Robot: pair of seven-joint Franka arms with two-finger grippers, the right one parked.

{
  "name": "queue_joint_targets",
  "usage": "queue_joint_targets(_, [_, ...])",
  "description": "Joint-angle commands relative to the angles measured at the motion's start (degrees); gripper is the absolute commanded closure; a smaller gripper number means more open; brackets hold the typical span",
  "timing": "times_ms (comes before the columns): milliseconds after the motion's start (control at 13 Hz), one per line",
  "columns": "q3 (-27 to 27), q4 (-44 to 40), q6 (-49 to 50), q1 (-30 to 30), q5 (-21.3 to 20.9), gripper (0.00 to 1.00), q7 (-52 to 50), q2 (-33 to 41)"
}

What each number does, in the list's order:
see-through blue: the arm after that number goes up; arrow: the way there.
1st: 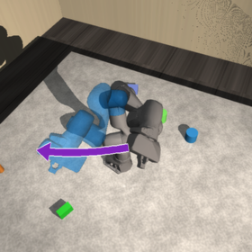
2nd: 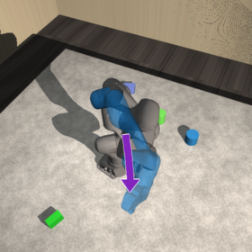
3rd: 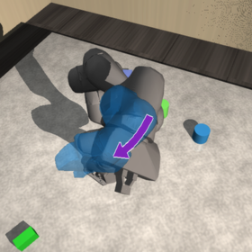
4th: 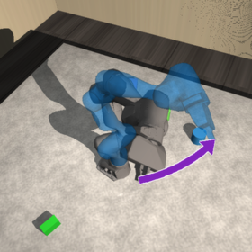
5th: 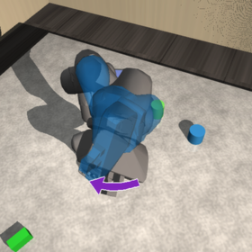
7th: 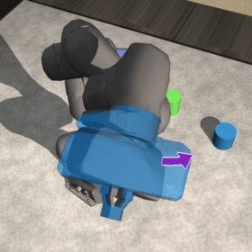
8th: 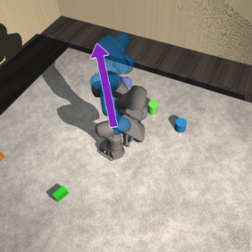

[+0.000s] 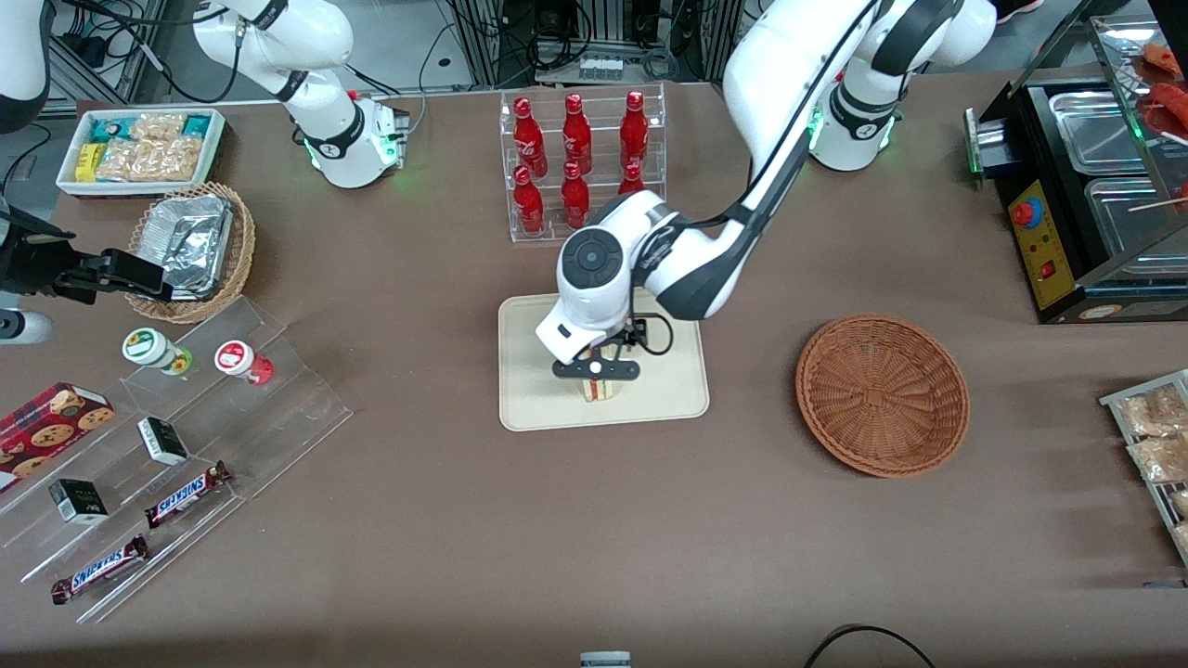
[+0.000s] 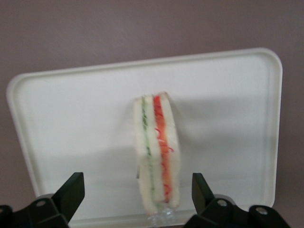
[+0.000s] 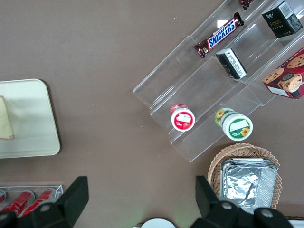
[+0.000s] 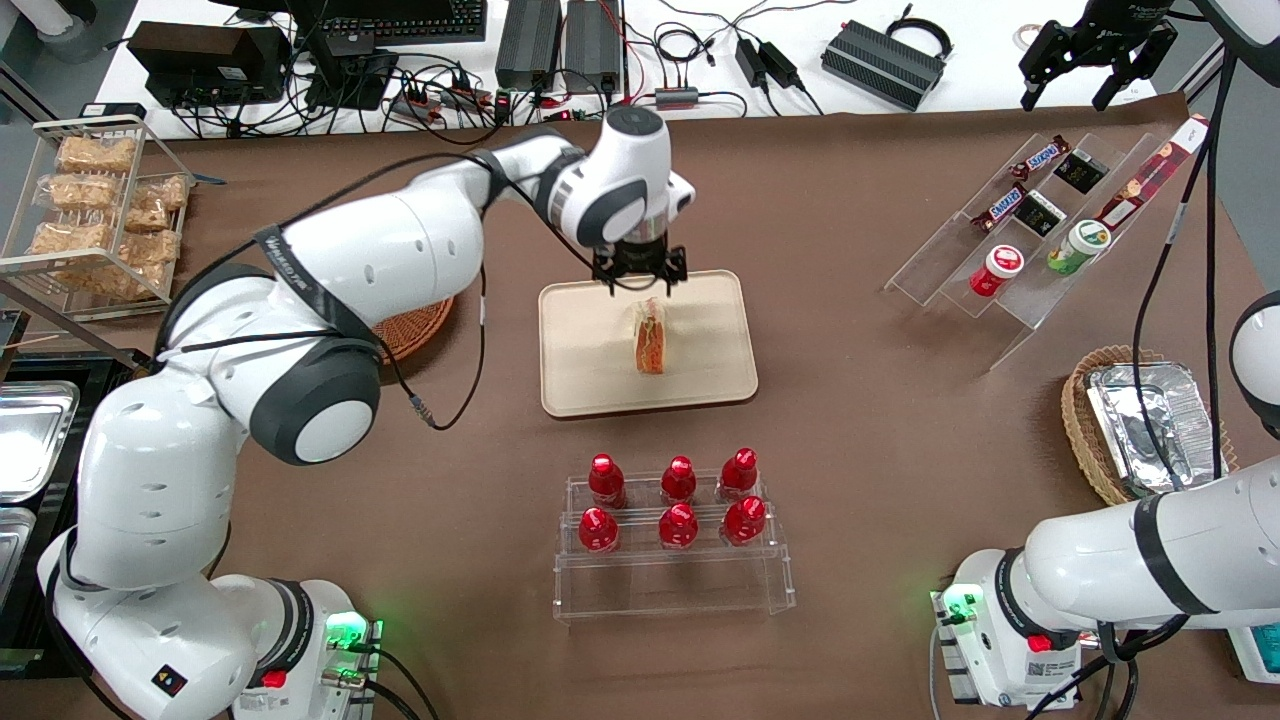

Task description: Place sandwich from basket to tray

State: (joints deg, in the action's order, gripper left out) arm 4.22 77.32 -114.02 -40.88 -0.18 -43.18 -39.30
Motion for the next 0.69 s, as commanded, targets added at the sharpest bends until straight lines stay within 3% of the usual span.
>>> queue_joint_targets(0, [-3.2, 1.0, 5.0, -0.2, -0.4, 0.01, -0.9, 6.0])
queue_joint_targets(385, [-12.4, 2.4, 15.0, 0.2, -1.0, 0.01, -3.8, 13.1])
queue_joint_targets(615, [-12.7, 9.7, 15.4, 4.4, -1.0, 0.01, 4.0, 21.3])
